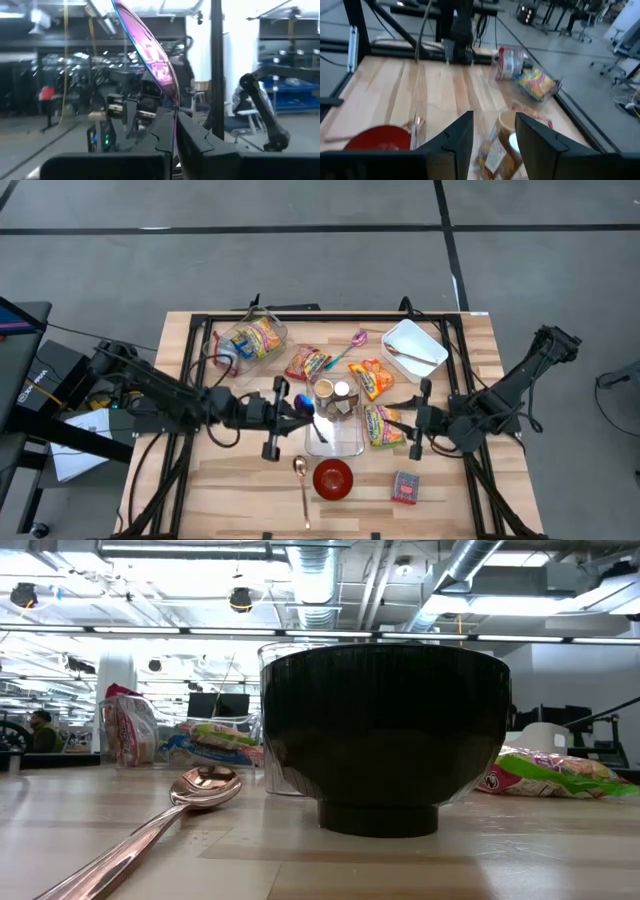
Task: Pick & Place Food Item
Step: Put the bottom blue spoon into the white bin
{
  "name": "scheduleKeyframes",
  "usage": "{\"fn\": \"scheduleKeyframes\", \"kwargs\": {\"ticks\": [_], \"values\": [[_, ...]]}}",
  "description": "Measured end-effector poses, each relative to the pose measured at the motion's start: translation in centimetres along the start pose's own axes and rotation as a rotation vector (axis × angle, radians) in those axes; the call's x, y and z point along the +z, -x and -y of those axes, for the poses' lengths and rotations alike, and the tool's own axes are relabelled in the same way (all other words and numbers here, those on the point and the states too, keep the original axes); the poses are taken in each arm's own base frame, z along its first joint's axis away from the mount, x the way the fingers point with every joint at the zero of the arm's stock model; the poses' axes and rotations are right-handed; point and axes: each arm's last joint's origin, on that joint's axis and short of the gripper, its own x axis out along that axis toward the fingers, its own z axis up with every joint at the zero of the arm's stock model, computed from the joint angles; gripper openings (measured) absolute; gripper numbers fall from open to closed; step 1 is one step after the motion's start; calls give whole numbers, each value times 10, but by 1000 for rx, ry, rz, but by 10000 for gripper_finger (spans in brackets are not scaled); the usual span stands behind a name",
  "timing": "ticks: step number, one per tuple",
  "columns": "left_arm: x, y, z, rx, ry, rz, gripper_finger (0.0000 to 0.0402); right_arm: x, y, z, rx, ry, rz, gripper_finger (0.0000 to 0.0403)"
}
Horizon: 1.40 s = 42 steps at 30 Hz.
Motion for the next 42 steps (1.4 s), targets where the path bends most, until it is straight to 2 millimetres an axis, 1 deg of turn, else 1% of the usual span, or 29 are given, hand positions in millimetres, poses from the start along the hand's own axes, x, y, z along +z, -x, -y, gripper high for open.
{"fn": "scheduleKeyframes", "kwargs": {"ticks": [3,7,9,13,16,20,25,29,33,38,40,42], "values": [[-6,-7,-11,-29,-73,-8,2,6,-2,1,6,8,35,148],[-14,-15,-17,-64,-175,13,1,14,-7,2,96,-3,80,169],[-16,-19,-16,-110,-198,54,2,16,-10,1,119,-6,95,180],[-29,-23,-10,-154,-240,77,1,14,-23,-1,109,18,78,194],[-39,-25,-5,-163,-262,74,1,13,-36,-4,137,12,75,198],[-49,-25,2,-164,-297,65,1,18,-52,-9,194,14,134,197],[-50,-24,9,-110,-369,53,1,18,-67,-10,209,19,160,194],[-48,-23,13,-105,-400,63,1,19,-71,-5,232,-1,162,193],[-48,-23,15,-100,-417,67,1,19,-72,-5,273,-9,163,193],[-48,-23,15,-99,-416,67,1,13,-80,-15,319,7,151,193],[-48,-23,15,-96,-414,65,2,15,-85,-19,328,-5,185,193],[-48,-23,15,-95,-413,65,2,13,-89,-20,325,12,172,193]]}}
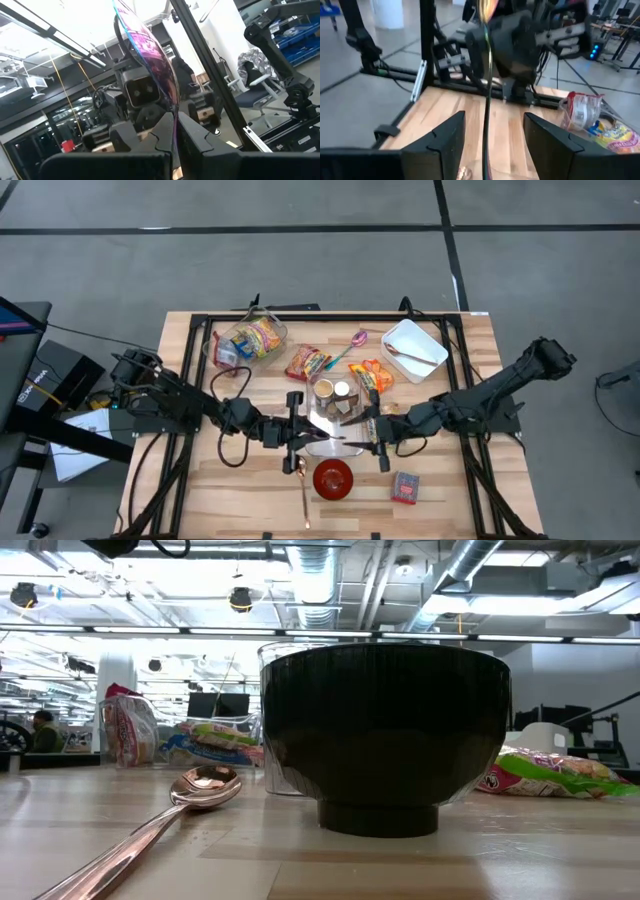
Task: Pick & Place Food Item
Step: Put the bottom blue spoon into the white bin
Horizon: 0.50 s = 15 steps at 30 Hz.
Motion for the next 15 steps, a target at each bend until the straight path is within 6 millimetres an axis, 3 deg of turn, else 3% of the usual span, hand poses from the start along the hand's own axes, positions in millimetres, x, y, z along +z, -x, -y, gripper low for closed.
{"fn": "scheduleKeyframes", "kwargs": {"ticks": [15], "values": [[-1,0,-1,0,13,-9,3,4,-35,-8,8,26,-37,193]]}}
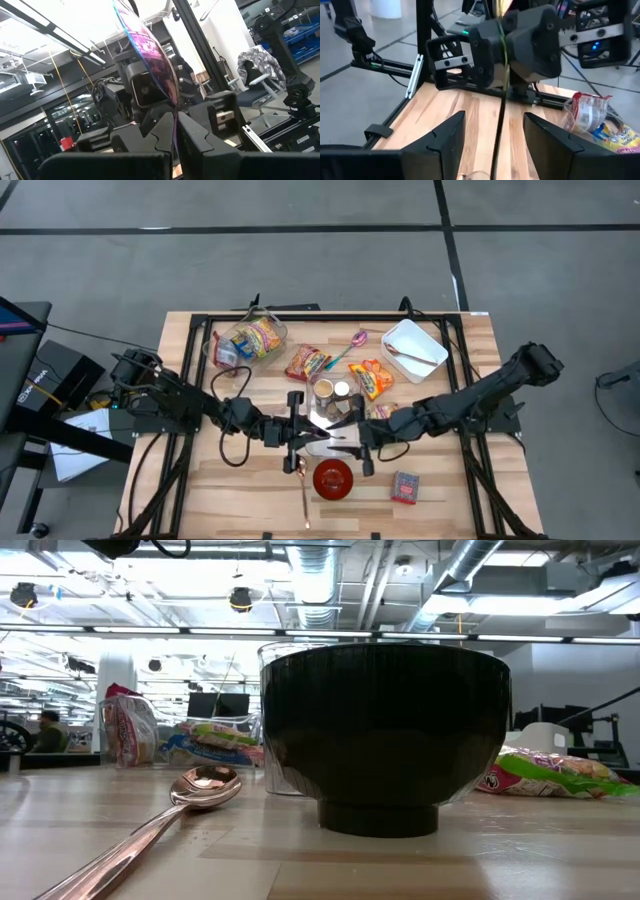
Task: Pick & Place Food Item
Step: Put the bottom blue spoon into the white bin
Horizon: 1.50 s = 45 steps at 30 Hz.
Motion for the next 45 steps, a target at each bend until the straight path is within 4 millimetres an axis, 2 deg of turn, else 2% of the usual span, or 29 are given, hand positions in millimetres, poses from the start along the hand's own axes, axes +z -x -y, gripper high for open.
{"fn": "scheduleKeyframes", "kwargs": {"ticks": [12,25,34,45], "values": [[-1,0,1,-7,-2,-12,3,-2,-4,3,-16,-6,-7,186],[-2,0,1,-6,-4,-28,3,-3,-4,1,-10,6,-22,77],[-3,0,1,-9,-6,-37,3,3,8,0,1,12,-28,10],[-4,0,2,-11,-6,-41,15,3,9,-2,-9,16,-34,3]]}}
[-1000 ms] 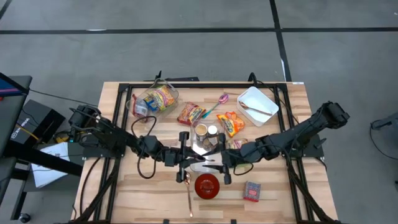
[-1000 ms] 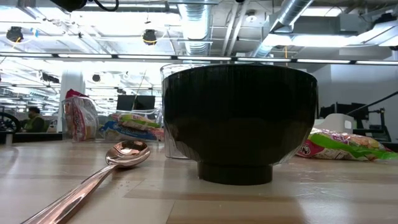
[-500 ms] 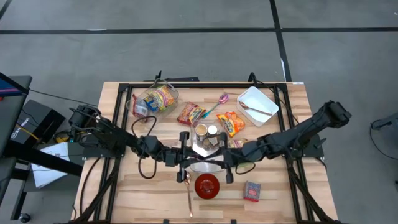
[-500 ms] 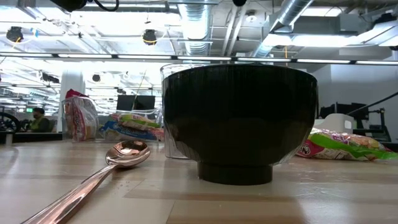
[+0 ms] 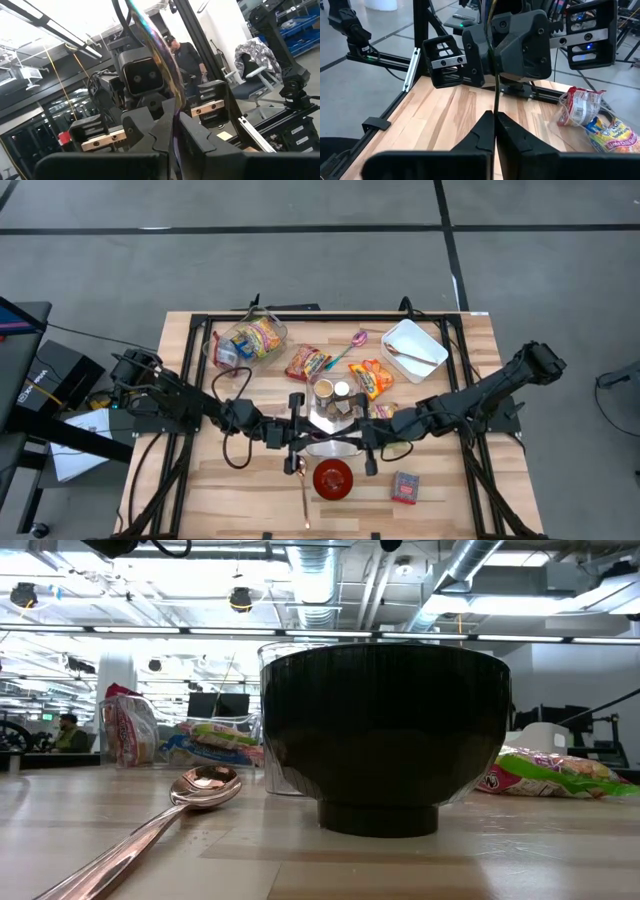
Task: Pick & Place Food Item
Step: Put the bottom blue spoon into the white bin
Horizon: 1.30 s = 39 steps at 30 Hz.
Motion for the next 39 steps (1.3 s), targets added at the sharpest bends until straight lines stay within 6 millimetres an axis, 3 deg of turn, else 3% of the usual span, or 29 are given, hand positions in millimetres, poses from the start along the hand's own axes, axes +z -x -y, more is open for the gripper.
{"fn": "scheduleKeyframes", "kwargs": {"ticks": [8,18,22,29,39], "values": [[-4,-1,-3,9,0,-24,68,0,0,-1,4,2,-2,1],[-17,-1,-16,54,42,-130,222,-1,3,-6,-48,33,-15,0],[-19,-1,-18,84,37,-157,265,-1,7,-7,-78,49,-33,0],[-12,8,-21,33,11,-289,274,12,29,-11,-133,49,-5,0],[25,40,-36,5,71,-458,260,10,72,-23,-333,112,-96,0]]}}
